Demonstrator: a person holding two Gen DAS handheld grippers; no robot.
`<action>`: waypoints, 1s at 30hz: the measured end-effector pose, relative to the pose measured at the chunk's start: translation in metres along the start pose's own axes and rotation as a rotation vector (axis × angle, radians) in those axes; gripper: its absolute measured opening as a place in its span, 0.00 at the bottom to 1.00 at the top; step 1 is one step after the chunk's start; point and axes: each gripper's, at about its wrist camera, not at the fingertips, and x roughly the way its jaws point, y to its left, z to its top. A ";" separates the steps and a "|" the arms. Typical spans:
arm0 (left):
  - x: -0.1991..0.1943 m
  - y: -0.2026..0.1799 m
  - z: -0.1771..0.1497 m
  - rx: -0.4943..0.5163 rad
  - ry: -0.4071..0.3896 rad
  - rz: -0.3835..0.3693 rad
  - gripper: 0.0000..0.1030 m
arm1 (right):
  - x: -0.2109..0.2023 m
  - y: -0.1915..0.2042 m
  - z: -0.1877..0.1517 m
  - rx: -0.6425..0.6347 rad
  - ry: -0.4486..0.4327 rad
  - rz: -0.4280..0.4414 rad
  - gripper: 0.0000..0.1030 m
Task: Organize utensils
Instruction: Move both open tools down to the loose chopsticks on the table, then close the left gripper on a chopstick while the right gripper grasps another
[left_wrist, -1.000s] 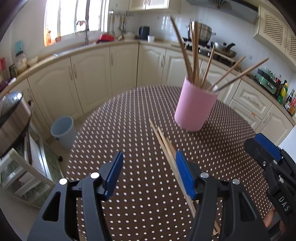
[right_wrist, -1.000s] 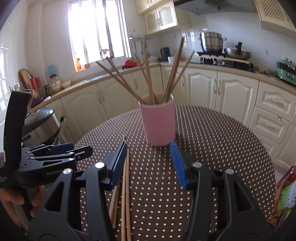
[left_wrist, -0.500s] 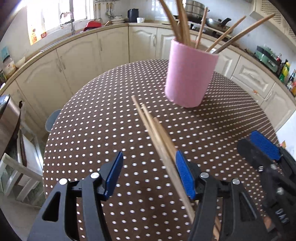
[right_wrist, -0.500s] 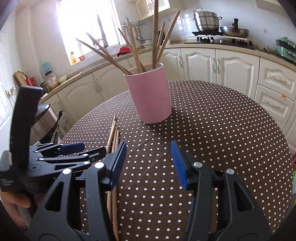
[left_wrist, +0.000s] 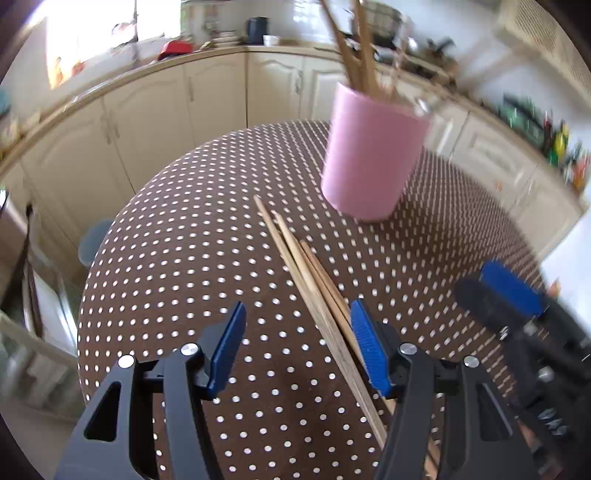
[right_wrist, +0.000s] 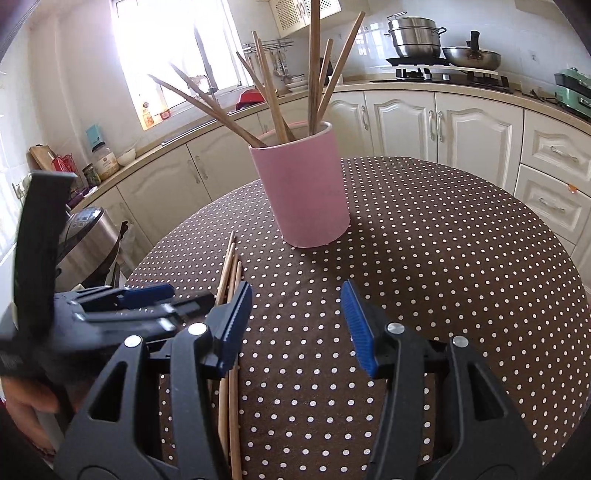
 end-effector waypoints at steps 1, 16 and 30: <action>0.003 -0.003 -0.001 0.018 0.010 0.019 0.57 | 0.000 0.000 0.000 0.000 0.003 -0.001 0.49; 0.007 0.059 -0.001 -0.101 0.015 0.024 0.57 | 0.025 0.014 0.004 -0.057 0.096 0.021 0.49; 0.025 0.055 0.010 -0.088 0.041 0.050 0.57 | 0.040 0.025 0.003 -0.099 0.152 0.026 0.49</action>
